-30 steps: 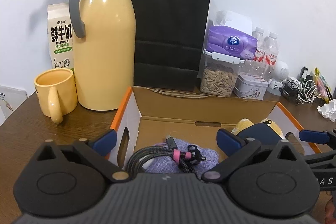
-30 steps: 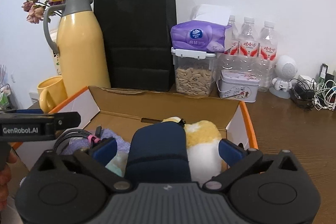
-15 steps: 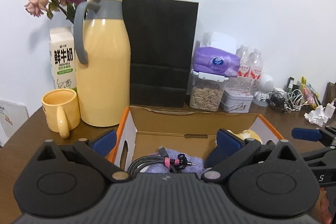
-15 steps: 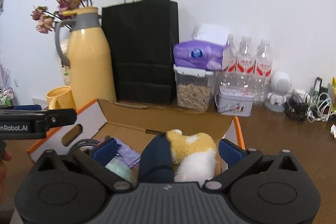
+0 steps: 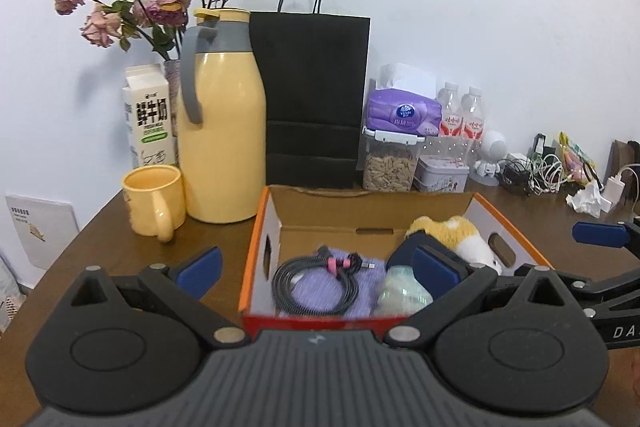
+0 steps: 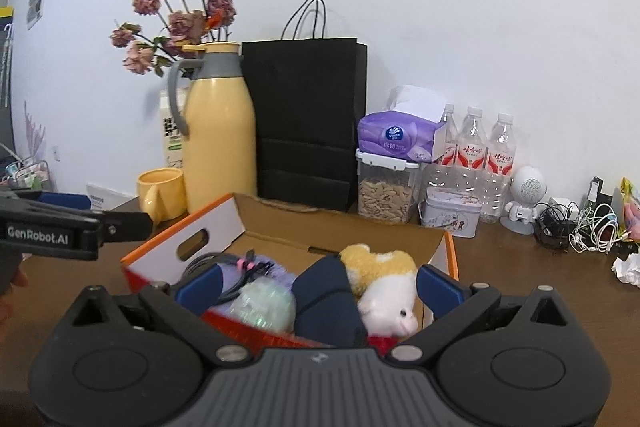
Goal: Organize objects
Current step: 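Move both grippers back toward the remaining objects on the table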
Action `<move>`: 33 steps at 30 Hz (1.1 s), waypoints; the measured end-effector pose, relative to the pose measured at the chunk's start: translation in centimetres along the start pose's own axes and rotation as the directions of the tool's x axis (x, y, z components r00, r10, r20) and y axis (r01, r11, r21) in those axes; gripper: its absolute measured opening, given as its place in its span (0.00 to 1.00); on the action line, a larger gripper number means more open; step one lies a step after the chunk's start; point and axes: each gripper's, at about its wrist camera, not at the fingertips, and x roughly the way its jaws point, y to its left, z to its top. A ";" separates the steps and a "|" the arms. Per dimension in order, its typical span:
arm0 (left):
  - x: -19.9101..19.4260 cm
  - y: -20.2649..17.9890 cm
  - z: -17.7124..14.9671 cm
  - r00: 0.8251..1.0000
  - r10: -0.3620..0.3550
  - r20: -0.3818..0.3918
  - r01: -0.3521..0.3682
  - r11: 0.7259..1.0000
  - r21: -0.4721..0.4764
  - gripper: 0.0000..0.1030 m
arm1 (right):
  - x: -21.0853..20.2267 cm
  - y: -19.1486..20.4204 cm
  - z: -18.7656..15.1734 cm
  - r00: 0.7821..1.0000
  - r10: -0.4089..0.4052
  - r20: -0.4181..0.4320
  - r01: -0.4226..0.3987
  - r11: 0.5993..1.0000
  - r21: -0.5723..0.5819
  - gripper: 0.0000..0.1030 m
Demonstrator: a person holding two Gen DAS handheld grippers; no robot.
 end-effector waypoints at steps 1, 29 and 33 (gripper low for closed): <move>-0.5 0.1 -0.3 1.000 0.001 -0.002 -0.001 1.000 0.002 1.00 | -0.5 0.1 -0.3 1.000 0.002 -0.002 -0.002 1.000 -0.002 1.00; -7.4 2.3 -8.3 0.995 0.017 -0.099 -0.021 0.999 -0.039 1.00 | -6.9 3.0 -8.7 0.991 0.037 -0.132 -0.033 0.999 0.034 1.00; -7.2 2.6 -8.7 0.993 0.023 -0.113 -0.027 0.999 -0.038 1.00 | -6.6 3.2 -9.4 0.987 0.039 -0.158 -0.034 0.999 0.034 1.00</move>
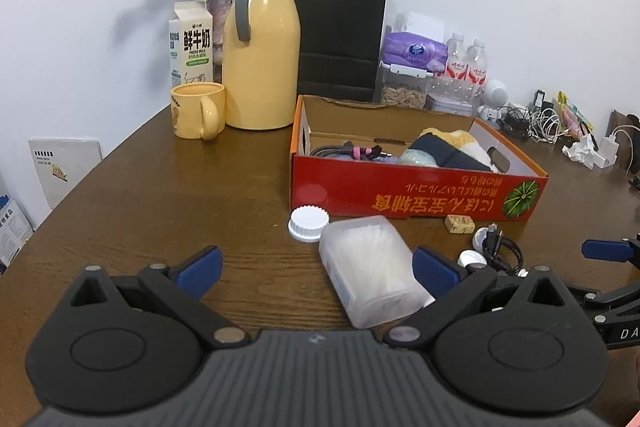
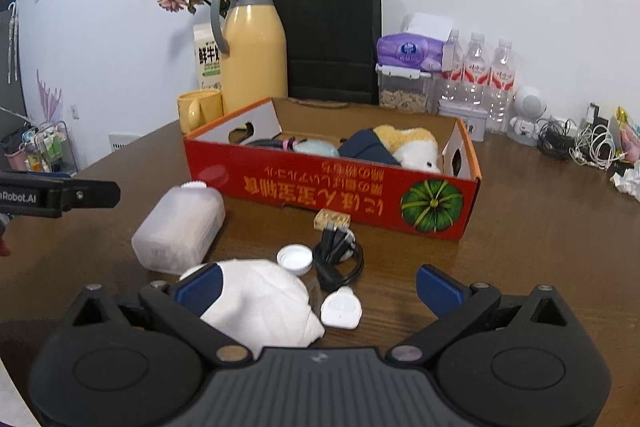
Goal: Organize objects
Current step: 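Move both grippers back toward the remaining objects on the table, then grasp the small black charger cable with the right gripper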
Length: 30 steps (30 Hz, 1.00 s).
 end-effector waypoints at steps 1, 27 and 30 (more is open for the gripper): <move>0.0 0.1 -0.1 1.000 0.000 -0.001 0.000 1.000 -0.001 1.00 | 0.1 0.0 -0.1 1.000 0.000 -0.005 0.000 1.000 0.000 1.00; 2.0 1.0 0.0 0.999 0.020 -0.040 -0.021 1.000 -0.017 1.00 | 8.5 -2.5 1.9 0.986 0.049 -0.158 -0.056 0.998 -0.036 0.35; 2.5 0.8 0.2 0.999 0.021 -0.044 -0.022 1.000 -0.014 1.00 | 8.4 -2.7 1.6 0.988 0.059 -0.145 -0.064 0.997 -0.030 0.34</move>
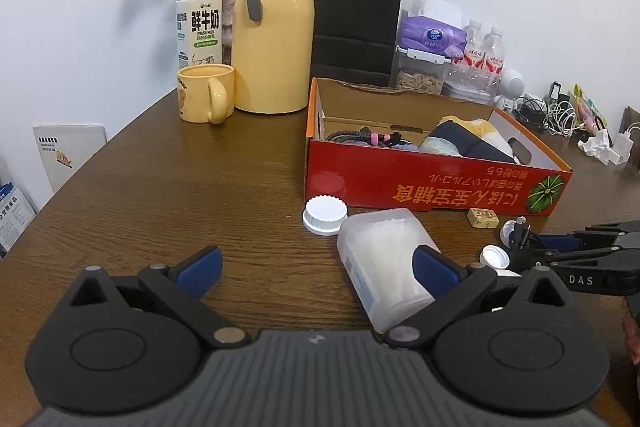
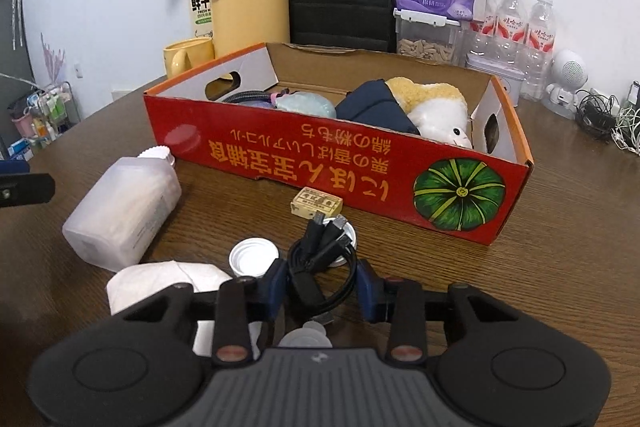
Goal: Organize objects
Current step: 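Grasp the small black charger cable with the right gripper, then grasp the clear plastic cotton swab box with the left gripper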
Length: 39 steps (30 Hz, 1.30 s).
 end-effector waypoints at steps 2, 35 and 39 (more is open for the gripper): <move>0.2 -0.2 0.1 1.000 -0.004 -0.003 0.004 1.000 0.005 1.00 | 0.0 0.0 -0.1 1.000 0.002 0.010 -0.002 1.000 0.000 0.34; 5.1 -4.1 0.7 0.992 -0.007 -0.123 0.003 0.999 -0.032 1.00 | -2.5 -0.5 -1.0 0.987 -0.030 0.159 0.024 0.999 0.035 0.34; 5.9 -5.2 0.7 0.991 -0.010 -0.135 0.008 1.000 -0.021 1.00 | -2.5 -0.4 -1.1 0.986 -0.030 0.162 0.025 0.999 0.033 0.34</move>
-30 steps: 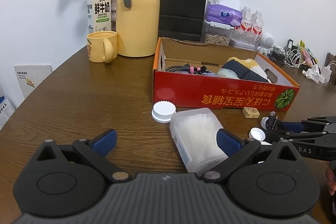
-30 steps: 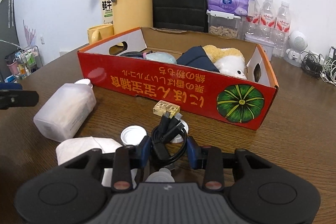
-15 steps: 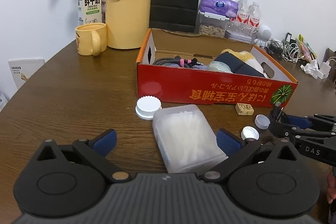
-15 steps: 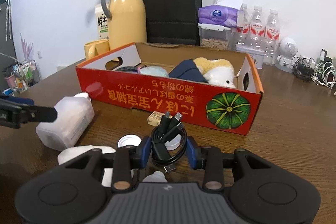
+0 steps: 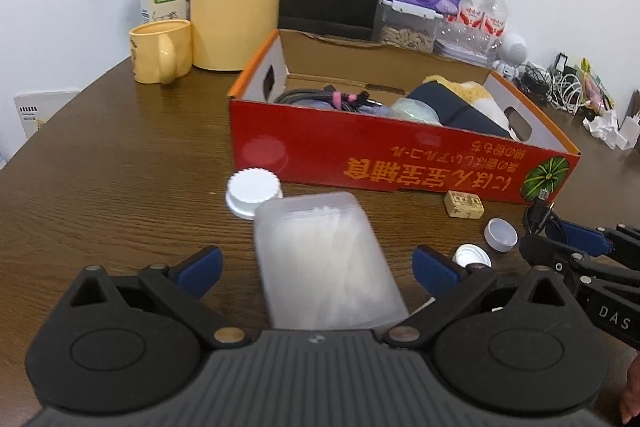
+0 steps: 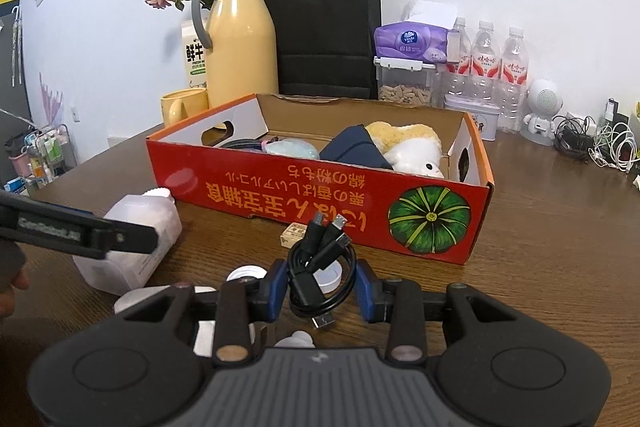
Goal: Organize objects
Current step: 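Grasp the clear plastic cotton swab box with the left gripper, then carry the charger cable and cotton swab box with both grippers over the box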
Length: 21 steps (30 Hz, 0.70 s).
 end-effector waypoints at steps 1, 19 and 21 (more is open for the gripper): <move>0.2 -0.2 -0.1 1.000 -0.001 -0.005 0.001 1.000 0.000 1.00 | 0.0 0.0 0.0 1.000 0.000 0.000 0.000 1.000 0.000 0.34; 0.7 -0.5 -0.9 1.000 0.007 -0.008 -0.007 1.000 0.002 0.66 | -0.1 0.2 0.0 1.000 -0.002 -0.004 0.002 1.000 -0.011 0.34; 0.6 -0.4 -1.0 1.000 0.002 -0.001 -0.002 1.000 0.002 0.66 | -0.1 0.2 0.0 1.000 -0.004 -0.004 0.004 1.000 -0.012 0.34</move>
